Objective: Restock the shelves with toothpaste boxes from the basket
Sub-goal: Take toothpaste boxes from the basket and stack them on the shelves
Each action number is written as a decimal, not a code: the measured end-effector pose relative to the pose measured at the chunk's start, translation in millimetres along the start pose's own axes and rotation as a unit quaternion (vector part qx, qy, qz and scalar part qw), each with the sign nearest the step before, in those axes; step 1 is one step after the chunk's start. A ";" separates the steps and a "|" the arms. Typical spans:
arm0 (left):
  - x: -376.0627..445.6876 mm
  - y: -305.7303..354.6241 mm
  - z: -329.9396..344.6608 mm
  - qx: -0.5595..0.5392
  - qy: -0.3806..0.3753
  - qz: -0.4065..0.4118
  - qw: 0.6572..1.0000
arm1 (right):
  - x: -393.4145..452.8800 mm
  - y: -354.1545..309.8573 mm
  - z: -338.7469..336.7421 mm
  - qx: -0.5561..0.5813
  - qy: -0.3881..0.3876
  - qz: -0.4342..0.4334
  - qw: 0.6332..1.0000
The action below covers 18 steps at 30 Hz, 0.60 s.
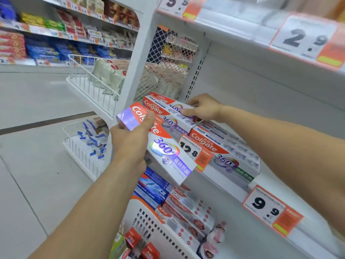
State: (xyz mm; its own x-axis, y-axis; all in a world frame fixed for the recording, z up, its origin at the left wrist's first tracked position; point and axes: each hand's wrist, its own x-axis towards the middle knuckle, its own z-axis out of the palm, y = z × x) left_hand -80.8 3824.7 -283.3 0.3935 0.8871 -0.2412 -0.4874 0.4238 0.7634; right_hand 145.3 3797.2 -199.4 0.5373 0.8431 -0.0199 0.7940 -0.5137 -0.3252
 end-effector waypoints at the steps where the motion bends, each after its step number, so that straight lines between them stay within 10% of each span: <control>1: 2.5 1.3 -1.2 -0.002 0.003 0.003 1.000 | -2.7 -1.6 -1.2 0.005 -0.009 -0.013 1.000; 9: 10.8 7.2 3.2 -0.058 0.021 0.009 0.998 | -10.2 1.7 -11.8 -0.051 -0.067 -0.070 0.994; 14: 14.0 2.8 9.0 -0.061 0.012 0.008 0.998 | -32.9 -19.8 -17.5 0.038 0.023 -0.143 0.989; 18: 14.5 5.3 15.4 -0.083 0.009 0.013 0.996 | -69.8 -44.4 -17.8 0.221 -0.189 -0.127 0.948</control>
State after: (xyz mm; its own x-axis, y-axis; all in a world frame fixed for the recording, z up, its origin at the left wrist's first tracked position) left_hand -65.7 3837.1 -273.5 0.3657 0.9005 -0.2353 -0.6194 0.4242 0.6606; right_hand 77.7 3758.3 -166.7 0.1384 0.9701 -0.1991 0.6427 -0.2410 -0.7273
